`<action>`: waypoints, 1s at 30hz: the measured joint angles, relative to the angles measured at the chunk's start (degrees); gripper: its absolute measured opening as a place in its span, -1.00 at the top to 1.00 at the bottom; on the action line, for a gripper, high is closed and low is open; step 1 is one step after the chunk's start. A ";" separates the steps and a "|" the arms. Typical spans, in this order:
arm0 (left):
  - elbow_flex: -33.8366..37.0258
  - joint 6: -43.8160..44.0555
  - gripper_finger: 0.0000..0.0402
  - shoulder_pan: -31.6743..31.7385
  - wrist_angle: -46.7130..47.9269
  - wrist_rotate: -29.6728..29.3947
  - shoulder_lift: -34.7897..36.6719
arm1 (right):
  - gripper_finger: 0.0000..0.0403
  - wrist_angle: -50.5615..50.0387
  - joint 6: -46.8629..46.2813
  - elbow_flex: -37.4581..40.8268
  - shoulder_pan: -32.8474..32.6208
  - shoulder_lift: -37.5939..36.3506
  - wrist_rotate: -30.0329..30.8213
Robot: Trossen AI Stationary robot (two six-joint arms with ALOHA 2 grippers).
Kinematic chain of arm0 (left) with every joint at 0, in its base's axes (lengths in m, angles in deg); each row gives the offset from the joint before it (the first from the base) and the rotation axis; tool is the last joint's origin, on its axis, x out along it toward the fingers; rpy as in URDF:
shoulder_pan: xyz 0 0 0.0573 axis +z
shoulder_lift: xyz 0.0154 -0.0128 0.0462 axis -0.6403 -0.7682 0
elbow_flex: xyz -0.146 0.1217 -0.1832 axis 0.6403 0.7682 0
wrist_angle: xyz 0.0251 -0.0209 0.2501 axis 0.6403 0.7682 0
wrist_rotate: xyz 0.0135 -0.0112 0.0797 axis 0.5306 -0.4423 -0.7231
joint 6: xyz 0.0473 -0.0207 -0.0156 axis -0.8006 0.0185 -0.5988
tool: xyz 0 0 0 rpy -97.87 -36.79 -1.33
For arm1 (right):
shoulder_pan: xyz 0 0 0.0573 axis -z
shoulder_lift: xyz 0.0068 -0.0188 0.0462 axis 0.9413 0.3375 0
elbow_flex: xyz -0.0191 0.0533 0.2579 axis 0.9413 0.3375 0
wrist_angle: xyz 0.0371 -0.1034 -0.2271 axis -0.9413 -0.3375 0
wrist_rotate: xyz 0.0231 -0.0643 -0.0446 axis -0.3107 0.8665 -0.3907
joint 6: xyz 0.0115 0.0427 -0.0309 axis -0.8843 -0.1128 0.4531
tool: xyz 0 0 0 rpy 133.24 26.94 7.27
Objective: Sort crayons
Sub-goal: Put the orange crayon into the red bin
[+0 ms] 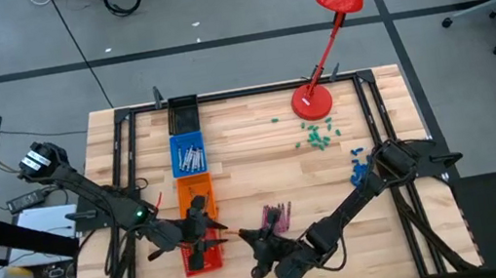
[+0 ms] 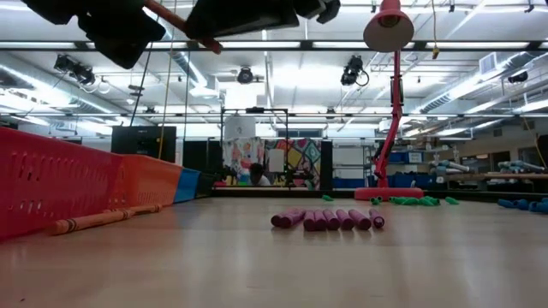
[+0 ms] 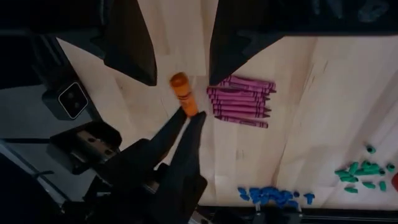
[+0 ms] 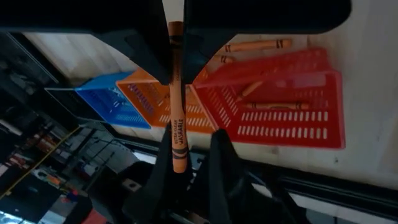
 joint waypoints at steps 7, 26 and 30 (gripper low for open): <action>0.00 0.00 0.26 0.00 -0.71 0.01 0.00 | 0.85 1.96 0.75 0.00 0.79 0.00 -3.02; 0.00 -1.45 0.83 0.02 -0.28 -0.07 0.00 | 0.75 1.90 -2.33 0.00 1.95 0.00 -6.38; 0.09 -1.06 0.80 0.02 1.22 0.14 0.00 | 0.60 2.04 -2.31 0.00 2.13 0.00 -7.70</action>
